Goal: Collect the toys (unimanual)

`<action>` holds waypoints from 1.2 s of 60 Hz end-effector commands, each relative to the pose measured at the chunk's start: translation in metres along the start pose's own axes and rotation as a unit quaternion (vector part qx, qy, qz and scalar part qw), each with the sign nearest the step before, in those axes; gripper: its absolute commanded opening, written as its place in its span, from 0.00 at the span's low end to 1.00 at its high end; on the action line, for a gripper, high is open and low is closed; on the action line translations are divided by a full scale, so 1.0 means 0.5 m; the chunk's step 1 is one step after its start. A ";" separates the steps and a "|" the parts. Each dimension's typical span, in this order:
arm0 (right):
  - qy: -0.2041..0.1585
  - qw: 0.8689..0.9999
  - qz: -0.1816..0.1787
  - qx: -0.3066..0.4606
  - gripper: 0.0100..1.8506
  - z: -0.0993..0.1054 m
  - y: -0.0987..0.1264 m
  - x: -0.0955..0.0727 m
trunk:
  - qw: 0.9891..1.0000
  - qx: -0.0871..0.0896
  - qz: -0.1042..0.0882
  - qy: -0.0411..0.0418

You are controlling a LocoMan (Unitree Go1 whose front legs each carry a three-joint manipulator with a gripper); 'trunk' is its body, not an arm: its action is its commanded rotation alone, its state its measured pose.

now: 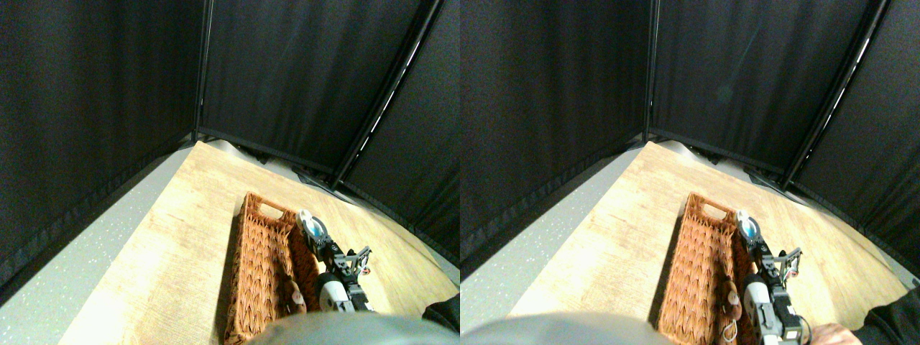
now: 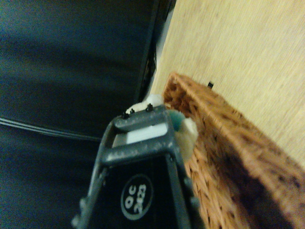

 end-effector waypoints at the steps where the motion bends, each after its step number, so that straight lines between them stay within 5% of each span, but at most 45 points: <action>1: -0.008 1.000 0.018 0.022 0.03 0.000 0.010 -0.004 | 1.000 -0.009 0.010 -0.002; 12: 0.010 1.000 -0.001 0.025 0.03 -0.006 -0.001 -0.011 | 1.000 -0.006 0.009 -0.003; 16: 0.041 0.998 -0.011 0.035 0.48 0.002 -0.009 -0.012 | 1.000 -0.004 0.006 -0.002; 17: 0.041 0.998 -0.011 0.035 0.48 0.002 -0.009 -0.012 | 1.000 -0.004 0.006 -0.002; 21: 0.058 0.998 -0.005 -0.007 0.73 0.012 -0.013 -0.012 | 1.000 -0.002 0.005 -0.002; 25: 0.058 0.998 -0.004 -0.015 0.78 0.017 -0.015 -0.013 | 1.000 0.002 0.003 0.000; 40: 0.015 1.000 0.002 -0.003 0.69 0.054 -0.024 -0.015 | 1.000 0.019 -0.011 0.006; 49: -0.065 0.998 0.006 0.016 0.54 0.109 -0.039 -0.022 | 0.999 0.035 -0.028 0.011; 56: -0.096 0.995 0.008 0.024 0.47 0.162 -0.059 -0.023 | 0.998 0.050 -0.043 0.016; 58: -0.131 0.991 0.000 0.018 0.48 0.184 -0.068 -0.029 | 0.997 0.054 -0.047 0.017; 72: -0.185 0.983 -0.011 0.014 0.36 0.252 -0.127 -0.073 | 0.994 0.079 -0.069 0.029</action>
